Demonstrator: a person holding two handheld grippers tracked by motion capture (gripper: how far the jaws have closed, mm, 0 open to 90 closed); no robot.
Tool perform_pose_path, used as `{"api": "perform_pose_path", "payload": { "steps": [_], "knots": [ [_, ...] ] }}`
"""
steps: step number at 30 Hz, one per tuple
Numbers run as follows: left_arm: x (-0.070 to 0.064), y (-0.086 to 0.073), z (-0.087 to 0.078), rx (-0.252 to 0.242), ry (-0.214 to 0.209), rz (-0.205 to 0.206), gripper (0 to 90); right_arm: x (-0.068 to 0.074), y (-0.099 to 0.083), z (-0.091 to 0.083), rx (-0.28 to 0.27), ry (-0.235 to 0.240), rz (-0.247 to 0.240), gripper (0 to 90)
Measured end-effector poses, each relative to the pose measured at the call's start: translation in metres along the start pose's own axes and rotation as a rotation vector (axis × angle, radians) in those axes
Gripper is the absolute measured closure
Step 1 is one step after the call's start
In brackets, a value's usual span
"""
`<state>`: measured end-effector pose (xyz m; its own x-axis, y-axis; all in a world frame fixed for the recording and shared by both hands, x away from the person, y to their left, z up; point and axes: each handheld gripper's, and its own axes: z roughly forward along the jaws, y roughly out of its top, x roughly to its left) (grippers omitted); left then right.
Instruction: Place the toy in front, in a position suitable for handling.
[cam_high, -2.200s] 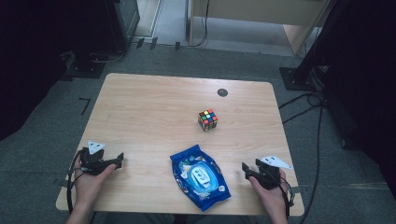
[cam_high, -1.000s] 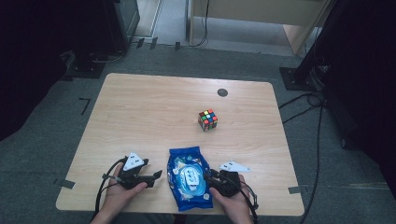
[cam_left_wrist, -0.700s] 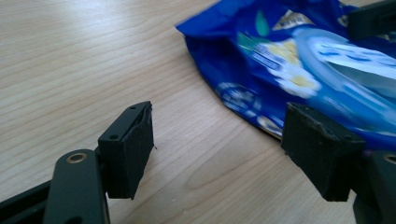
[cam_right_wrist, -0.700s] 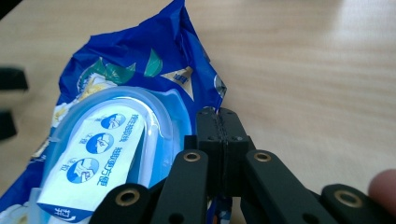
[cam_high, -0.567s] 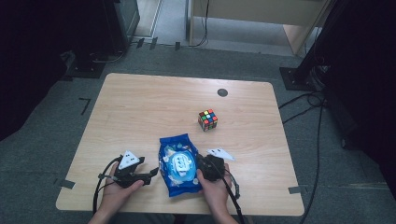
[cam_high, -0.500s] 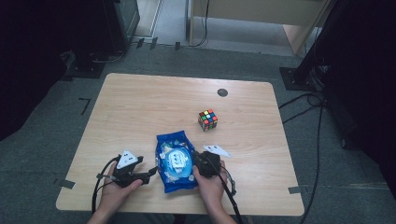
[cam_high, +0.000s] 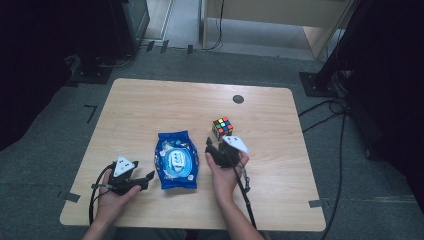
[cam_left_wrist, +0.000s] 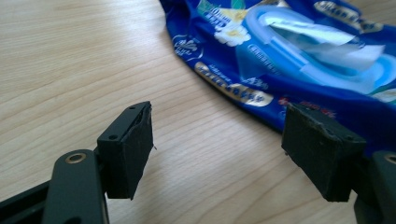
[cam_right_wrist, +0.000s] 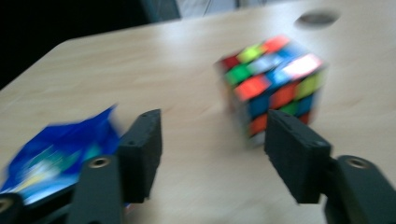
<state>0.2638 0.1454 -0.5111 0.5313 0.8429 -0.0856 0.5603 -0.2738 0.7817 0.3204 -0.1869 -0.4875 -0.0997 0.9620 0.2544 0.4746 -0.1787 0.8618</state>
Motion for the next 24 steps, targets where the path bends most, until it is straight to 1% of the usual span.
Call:
{"api": "perform_pose_path", "payload": {
  "steps": [1,2,3,4,5,6,9,10,11,12,14,15,17,19,21,23,24],
  "knots": [
    [0.000,0.000,0.001,0.000,0.002,0.003,24.5,-0.006,0.005,0.003,-0.010,-0.012,-0.035,26.6],
    [-0.001,0.001,0.002,0.002,0.001,0.005,24.4,-0.011,0.010,0.008,0.002,-0.024,-0.079,21.6],
    [-0.001,0.001,0.003,0.006,-0.002,0.009,24.2,-0.015,0.012,0.015,0.039,-0.040,-0.118,17.2],
    [-0.001,0.001,0.003,0.010,-0.005,0.008,24.0,-0.018,0.014,0.023,0.086,-0.042,-0.141,15.7],
    [-0.001,0.001,0.003,0.012,-0.005,0.005,23.7,-0.021,0.014,0.030,0.123,-0.054,-0.150,15.6],
    [0.000,0.001,0.004,0.009,-0.008,-0.005,23.6,-0.023,0.014,0.036,0.143,-0.060,-0.149,15.6],
    [0.001,0.001,0.004,0.015,-0.018,-0.016,23.4,-0.027,0.017,0.051,0.178,-0.036,-0.143,16.7],
    [0.001,0.000,0.005,0.016,-0.019,-0.015,23.4,-0.027,0.018,0.056,0.191,-0.016,-0.157,15.3],
    [0.001,0.000,0.005,0.015,-0.021,-0.014,23.4,-0.027,0.018,0.062,0.209,-0.013,-0.177,16.0],
    [0.000,0.000,0.005,0.016,-0.023,-0.012,23.4,-0.026,0.019,0.066,0.218,-0.029,-0.195,17.1],
    [0.000,0.000,0.005,0.017,-0.024,-0.009,23.3,-0.028,0.020,0.072,0.218,-0.058,-0.196,21.1],
    [0.000,0.000,0.005,0.018,-0.026,-0.009,23.3,-0.028,0.020,0.075,0.219,-0.068,-0.188,25.5],
    [0.001,0.000,0.006,0.017,-0.031,-0.019,23.2,-0.029,0.019,0.078,0.214,-0.049,-0.191,32.3],
    [0.001,0.000,0.006,0.015,-0.034,-0.025,23.2,-0.028,0.019,0.077,0.204,-0.064,-0.199,34.4],
    [0.002,0.000,0.005,0.014,-0.035,-0.029,23.2,-0.028,0.019,0.073,0.207,-0.067,-0.178,34.5],
    [0.002,0.000,0.005,0.015,-0.036,-0.028,23.2,-0.028,0.019,0.067,0.199,-0.058,-0.136,34.6],
    [0.002,-0.001,0.005,0.014,-0.037,-0.028,23.2,-0.028,0.019,0.063,0.197,-0.055,-0.124,34.5]
  ]
}}
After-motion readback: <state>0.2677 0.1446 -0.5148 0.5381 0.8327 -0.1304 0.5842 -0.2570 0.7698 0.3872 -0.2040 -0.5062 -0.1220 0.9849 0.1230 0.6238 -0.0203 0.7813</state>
